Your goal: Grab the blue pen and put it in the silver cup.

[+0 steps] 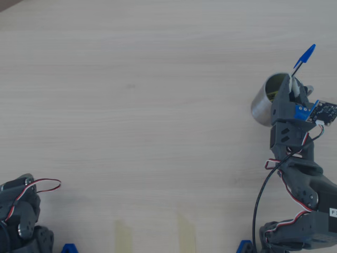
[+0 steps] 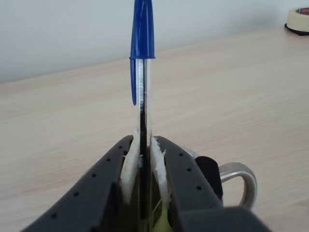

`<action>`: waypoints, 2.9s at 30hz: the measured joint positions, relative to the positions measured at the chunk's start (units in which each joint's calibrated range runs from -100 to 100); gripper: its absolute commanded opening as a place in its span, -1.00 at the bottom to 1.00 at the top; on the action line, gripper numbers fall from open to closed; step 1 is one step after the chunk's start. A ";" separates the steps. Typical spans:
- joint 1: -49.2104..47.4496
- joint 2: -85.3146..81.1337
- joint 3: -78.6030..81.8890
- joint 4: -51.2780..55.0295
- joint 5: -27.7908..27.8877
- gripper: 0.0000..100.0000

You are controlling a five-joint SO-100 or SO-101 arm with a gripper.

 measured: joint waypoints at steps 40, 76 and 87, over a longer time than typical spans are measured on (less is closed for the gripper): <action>-1.42 -0.92 0.99 4.12 1.49 -0.48; -6.44 -37.35 1.53 35.56 4.66 -0.46; -6.69 -55.19 9.38 50.78 4.05 -0.39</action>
